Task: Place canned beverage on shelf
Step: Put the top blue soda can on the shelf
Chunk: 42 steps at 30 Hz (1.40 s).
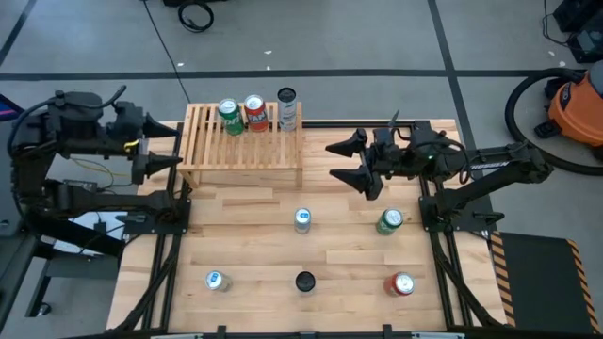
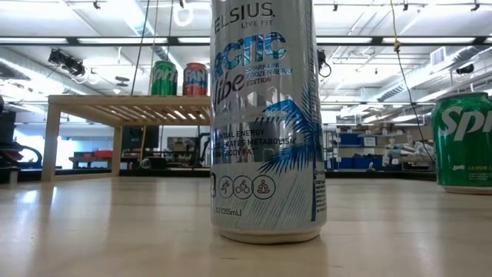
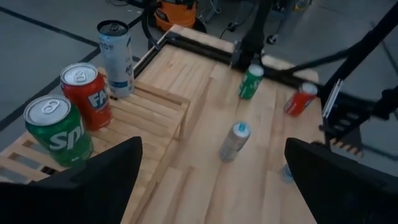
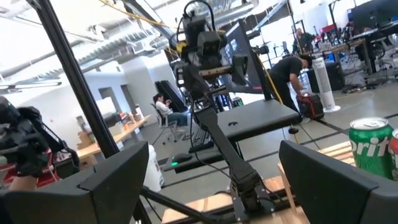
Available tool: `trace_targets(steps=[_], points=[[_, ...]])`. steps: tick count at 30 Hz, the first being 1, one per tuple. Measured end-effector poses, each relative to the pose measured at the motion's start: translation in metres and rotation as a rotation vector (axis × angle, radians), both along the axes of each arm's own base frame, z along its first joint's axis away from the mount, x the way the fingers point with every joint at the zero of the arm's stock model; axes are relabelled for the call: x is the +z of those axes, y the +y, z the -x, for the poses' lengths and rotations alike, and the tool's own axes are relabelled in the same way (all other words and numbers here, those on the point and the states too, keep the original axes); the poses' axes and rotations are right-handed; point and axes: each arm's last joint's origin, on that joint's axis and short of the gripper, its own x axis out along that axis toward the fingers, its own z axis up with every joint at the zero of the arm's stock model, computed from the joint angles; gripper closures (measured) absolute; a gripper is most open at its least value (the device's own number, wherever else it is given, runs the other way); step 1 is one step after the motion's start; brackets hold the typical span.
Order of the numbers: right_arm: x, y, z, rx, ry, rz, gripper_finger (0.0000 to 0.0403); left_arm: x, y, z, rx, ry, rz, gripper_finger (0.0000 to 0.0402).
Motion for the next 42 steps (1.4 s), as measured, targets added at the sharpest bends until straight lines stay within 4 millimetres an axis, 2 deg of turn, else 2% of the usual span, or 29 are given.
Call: trace_targets(steps=[8, 11, 16, 24, 28, 30, 33, 37, 42], points=[[0.0, -0.005, 0.0, -0.02, 0.001, 0.0, 0.0031, -0.009, 0.0, 0.001, -0.028, 0.119, 0.016, 0.0005], [-0.005, -0.006, -0.006, -0.027, 0.023, 0.002, 0.0031, -0.009, -0.002, 0.004, -0.027, 0.111, 0.013, 0.0005], [-0.021, -0.006, -0.026, -0.028, 0.084, 0.028, 0.0031, -0.008, -0.006, 0.015, -0.027, 0.078, -0.002, 0.0005], [-0.058, -0.005, -0.061, -0.032, 0.212, 0.125, 0.0031, -0.009, -0.019, 0.048, -0.018, -0.003, -0.018, 0.0005], [-0.073, -0.005, -0.07, -0.038, 0.29, 0.143, 0.0031, -0.009, -0.021, 0.055, 0.0, -0.036, -0.023, 0.0005], [-0.079, -0.006, -0.07, -0.05, 0.347, 0.147, 0.0031, -0.011, -0.02, 0.052, 0.004, -0.05, -0.029, 0.0005], [-0.085, -0.006, -0.067, -0.091, 0.431, 0.153, 0.0031, -0.026, -0.016, 0.043, -0.004, -0.027, -0.04, 0.0005], [-0.09, -0.002, -0.066, -0.088, 0.48, 0.161, 0.0031, -0.056, -0.011, 0.029, -0.006, 0.007, -0.029, 0.0005], [-0.1, 0.008, -0.062, -0.063, 0.58, 0.181, 0.0031, -0.088, -0.008, 0.022, 0.009, -0.024, -0.011, 0.0005]])
